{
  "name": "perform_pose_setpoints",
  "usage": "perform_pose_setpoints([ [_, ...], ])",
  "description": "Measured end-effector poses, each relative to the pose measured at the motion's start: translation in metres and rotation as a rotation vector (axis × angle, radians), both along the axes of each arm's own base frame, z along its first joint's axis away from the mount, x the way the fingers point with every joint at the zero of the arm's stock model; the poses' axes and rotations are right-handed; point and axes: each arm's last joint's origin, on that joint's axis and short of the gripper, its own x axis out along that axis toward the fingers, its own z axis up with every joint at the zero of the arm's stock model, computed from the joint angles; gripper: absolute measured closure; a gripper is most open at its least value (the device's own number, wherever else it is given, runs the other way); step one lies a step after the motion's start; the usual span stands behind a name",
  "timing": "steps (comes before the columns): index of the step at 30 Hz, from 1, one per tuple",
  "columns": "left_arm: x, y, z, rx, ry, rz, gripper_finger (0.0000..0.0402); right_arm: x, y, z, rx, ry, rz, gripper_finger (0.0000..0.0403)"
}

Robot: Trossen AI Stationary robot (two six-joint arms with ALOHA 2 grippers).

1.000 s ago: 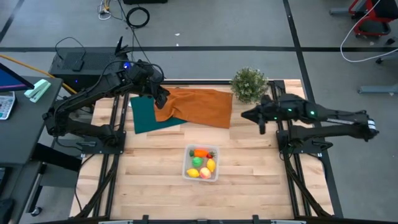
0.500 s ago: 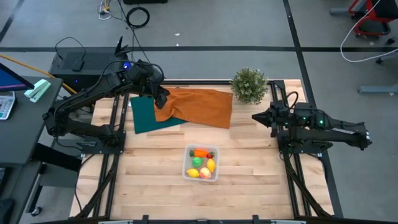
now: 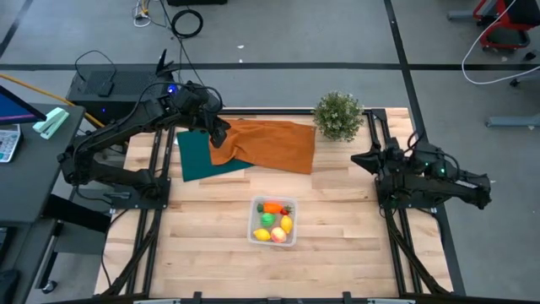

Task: Pick and placing Produce into tupperware
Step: Return to Home Position

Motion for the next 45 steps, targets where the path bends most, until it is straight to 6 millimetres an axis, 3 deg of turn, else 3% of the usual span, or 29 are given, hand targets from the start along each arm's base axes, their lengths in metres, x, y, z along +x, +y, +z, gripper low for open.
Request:
perform_pose_setpoints([
  [9, 0.000, 0.000, 0.000, -0.001, 0.000, 0.000, 0.0361, 0.005, -0.001, -0.005, -0.037, -0.045, 0.009, 0.0403],
  [18, 0.000, 0.000, 0.000, -0.002, 0.000, 0.001, 0.0374, 0.025, -0.003, -0.037, 0.014, -0.220, 0.049, 0.0403],
  [24, 0.000, 0.000, 0.000, -0.002, 0.000, 0.000, 0.0370, 0.028, -0.003, -0.047, 0.050, -0.300, 0.077, 0.0403],
  [36, 0.000, 0.000, 0.000, 0.006, 0.004, 0.008, 0.0381, 0.030, 0.008, -0.052, 0.092, -0.241, 0.186, 0.0403],
  [45, 0.000, 0.000, 0.000, 0.006, 0.004, 0.008, 0.0380, 0.032, 0.010, -0.061, -0.024, -0.145, 0.182, 0.0403],
])
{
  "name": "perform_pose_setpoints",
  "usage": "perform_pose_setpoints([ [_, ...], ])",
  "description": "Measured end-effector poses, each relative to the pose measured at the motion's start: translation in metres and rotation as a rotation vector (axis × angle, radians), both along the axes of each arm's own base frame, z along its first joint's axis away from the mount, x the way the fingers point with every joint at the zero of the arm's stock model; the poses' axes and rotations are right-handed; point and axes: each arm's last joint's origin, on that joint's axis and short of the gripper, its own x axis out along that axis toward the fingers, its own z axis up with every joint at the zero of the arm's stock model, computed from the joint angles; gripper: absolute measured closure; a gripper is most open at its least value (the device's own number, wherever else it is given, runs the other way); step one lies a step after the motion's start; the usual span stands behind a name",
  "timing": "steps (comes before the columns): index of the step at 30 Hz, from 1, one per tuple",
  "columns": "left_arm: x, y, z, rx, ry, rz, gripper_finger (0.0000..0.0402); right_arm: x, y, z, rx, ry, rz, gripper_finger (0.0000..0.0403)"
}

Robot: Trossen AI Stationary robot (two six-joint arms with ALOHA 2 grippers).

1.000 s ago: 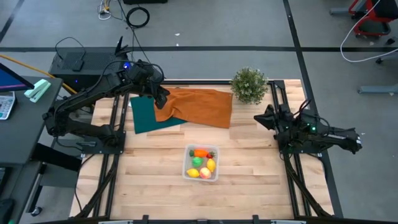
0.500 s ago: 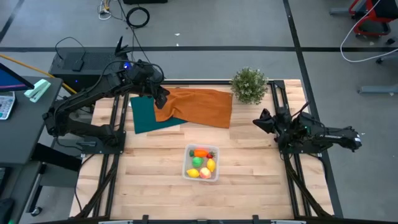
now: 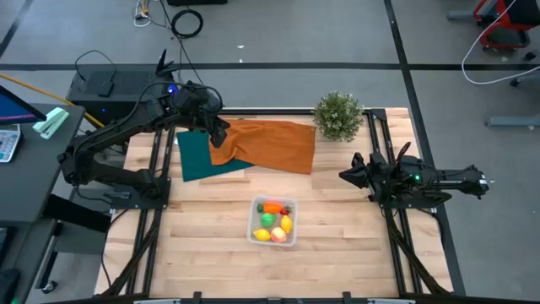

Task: Pick and placing Produce into tupperware
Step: Return to Home Position

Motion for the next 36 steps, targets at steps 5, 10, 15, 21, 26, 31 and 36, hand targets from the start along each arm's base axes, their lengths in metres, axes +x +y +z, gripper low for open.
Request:
perform_pose_setpoints([
  [5, 0.000, 0.000, 0.000, -0.002, -0.001, 0.002, 0.0379, 0.001, 0.001, -0.007, -0.092, 0.069, 0.022, 0.0403],
  [10, 0.000, 0.000, 0.000, -0.002, -0.001, 0.001, 0.0387, 0.002, 0.001, -0.013, -0.118, 0.128, 0.022, 0.0403],
  [15, 0.000, 0.000, 0.000, -0.001, -0.001, 0.001, 0.0389, 0.002, 0.001, -0.013, -0.137, 0.125, 0.019, 0.0403],
  [21, 0.000, 0.000, 0.000, -0.001, -0.001, 0.000, 0.0380, 0.001, 0.001, -0.013, -0.139, 0.157, 0.021, 0.0403],
  [26, 0.000, 0.000, 0.000, -0.001, -0.001, 0.000, 0.0379, 0.001, 0.001, -0.013, -0.140, 0.158, 0.022, 0.0403],
  [31, 0.000, 0.000, 0.000, 0.000, 0.000, -0.001, 0.0387, 0.001, 0.001, -0.013, -0.140, 0.159, 0.022, 0.0403],
  [36, 0.000, 0.000, 0.000, 0.000, 0.000, -0.001, 0.0389, 0.001, 0.001, -0.013, -0.240, 0.154, 0.007, 0.0403],
])
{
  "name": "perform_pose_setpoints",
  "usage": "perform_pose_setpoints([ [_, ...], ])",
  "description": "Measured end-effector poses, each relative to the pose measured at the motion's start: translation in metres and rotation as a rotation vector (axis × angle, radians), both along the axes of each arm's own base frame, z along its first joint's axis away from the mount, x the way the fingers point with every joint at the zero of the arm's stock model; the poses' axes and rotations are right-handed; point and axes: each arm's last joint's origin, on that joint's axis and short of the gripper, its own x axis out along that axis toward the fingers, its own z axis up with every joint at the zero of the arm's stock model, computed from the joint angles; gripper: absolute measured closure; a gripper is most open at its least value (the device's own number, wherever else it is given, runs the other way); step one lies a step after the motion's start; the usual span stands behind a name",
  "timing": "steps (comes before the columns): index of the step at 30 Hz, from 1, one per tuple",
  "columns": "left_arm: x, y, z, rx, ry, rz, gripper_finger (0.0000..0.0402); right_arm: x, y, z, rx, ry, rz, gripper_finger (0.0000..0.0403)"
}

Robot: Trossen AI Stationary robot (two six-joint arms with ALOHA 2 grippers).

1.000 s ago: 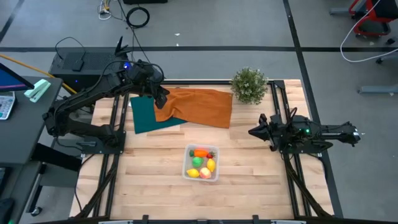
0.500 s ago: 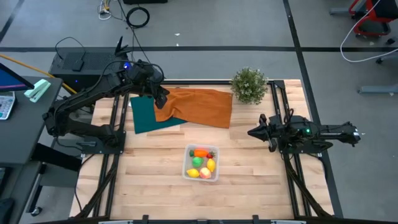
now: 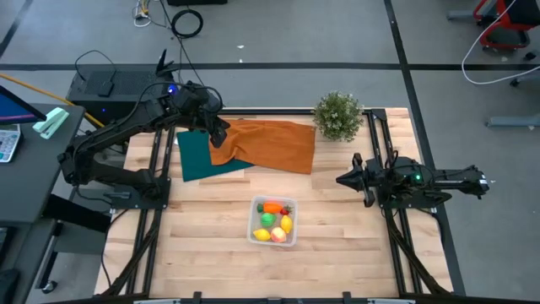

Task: Pick and placing Produce into tupperware
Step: Return to Home Position

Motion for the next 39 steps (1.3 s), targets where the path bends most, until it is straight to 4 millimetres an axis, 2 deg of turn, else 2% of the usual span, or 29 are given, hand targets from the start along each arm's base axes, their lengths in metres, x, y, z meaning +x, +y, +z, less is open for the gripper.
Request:
perform_pose_setpoints([
  [5, 0.000, 0.000, 0.000, 0.000, 0.000, 0.000, 0.0381, 0.000, 0.000, 0.000, -0.156, -0.011, -0.005, 0.0403],
  [13, 0.000, 0.000, 0.000, -0.004, -0.002, 0.003, 0.0381, 0.000, 0.000, 0.000, -0.135, -0.009, -0.005, 0.0402],
  [18, 0.002, 0.001, 0.002, -0.064, -0.066, 0.067, 0.0386, 0.000, 0.000, 0.000, -0.135, -0.009, -0.005, 0.0402],
  [21, 0.009, -0.003, 0.014, 0.011, -0.174, -0.018, 0.0392, 0.000, 0.000, 0.000, -0.135, -0.009, -0.005, 0.0402],
  [25, 0.010, -0.015, 0.043, 0.193, -0.380, -0.108, 0.0397, 0.000, 0.000, 0.000, -0.135, -0.009, -0.006, 0.0402],
  [27, 0.005, -0.022, 0.054, 0.274, -0.428, -0.082, 0.0397, 0.000, 0.000, 0.000, -0.135, -0.009, -0.006, 0.0402],
  [30, -0.008, -0.036, 0.062, 0.355, -0.407, -0.020, 0.0397, 0.000, 0.000, 0.000, -0.134, -0.009, -0.006, 0.0402],
  [35, -0.039, -0.061, 0.081, 0.451, -0.468, -0.045, 0.0397, 0.000, 0.000, 0.000, -0.134, -0.009, -0.006, 0.0402],
  [39, -0.067, -0.071, 0.094, 0.505, -0.540, -0.059, 0.0398, 0.000, 0.000, 0.000, -0.133, -0.009, -0.006, 0.0402],
])
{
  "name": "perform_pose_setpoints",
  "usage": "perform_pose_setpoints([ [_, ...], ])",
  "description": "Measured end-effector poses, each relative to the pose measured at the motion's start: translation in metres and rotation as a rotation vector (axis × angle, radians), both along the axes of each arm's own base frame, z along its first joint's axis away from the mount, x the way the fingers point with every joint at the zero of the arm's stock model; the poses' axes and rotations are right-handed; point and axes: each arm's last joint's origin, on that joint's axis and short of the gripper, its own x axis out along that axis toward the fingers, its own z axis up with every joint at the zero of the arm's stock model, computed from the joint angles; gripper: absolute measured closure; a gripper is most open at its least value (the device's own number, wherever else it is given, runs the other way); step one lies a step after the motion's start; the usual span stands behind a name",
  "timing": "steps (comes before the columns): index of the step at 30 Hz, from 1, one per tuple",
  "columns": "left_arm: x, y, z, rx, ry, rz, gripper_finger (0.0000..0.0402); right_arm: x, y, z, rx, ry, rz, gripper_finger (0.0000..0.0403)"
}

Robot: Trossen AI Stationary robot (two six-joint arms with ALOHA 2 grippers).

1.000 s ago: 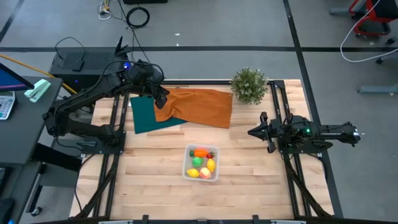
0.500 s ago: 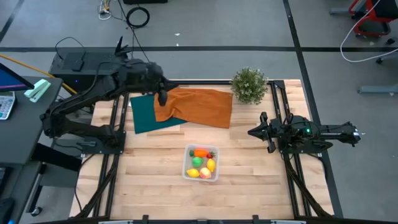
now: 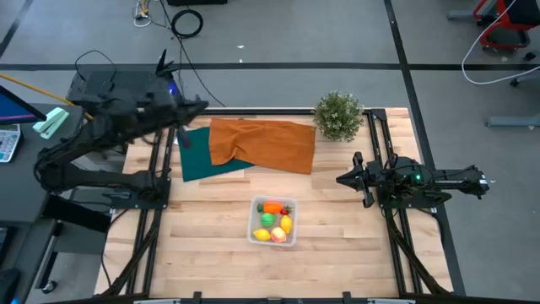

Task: Pick and placing Produce into tupperware
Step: Return to Home Position

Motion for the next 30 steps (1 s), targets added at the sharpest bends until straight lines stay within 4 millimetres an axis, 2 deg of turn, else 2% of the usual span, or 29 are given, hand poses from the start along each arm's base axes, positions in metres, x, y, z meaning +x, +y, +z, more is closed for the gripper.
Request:
perform_pose_setpoints([
  [4, -0.025, -0.007, 0.006, 0.026, -0.056, -0.006, 0.0397, 0.000, 0.000, 0.000, 0.000, 0.000, 0.000, 0.0402],
  [8, -0.049, -0.013, -0.010, 0.033, -0.107, 0.005, 0.0397, 0.000, 0.000, 0.000, 0.001, 0.000, 0.000, 0.0402],
  [15, -0.091, -0.025, -0.035, 0.127, -0.464, 0.009, 0.0396, 0.000, 0.000, 0.000, 0.001, 0.000, 0.000, 0.0401],
  [21, -0.101, -0.028, -0.062, 0.228, -0.611, 0.012, 0.0396, 0.000, 0.000, 0.000, 0.001, 0.000, 0.000, 0.0401],
  [30, -0.081, -0.024, -0.106, 0.191, -0.627, -0.049, 0.0396, 0.000, 0.000, 0.000, 0.001, 0.000, 0.000, 0.0401],
])
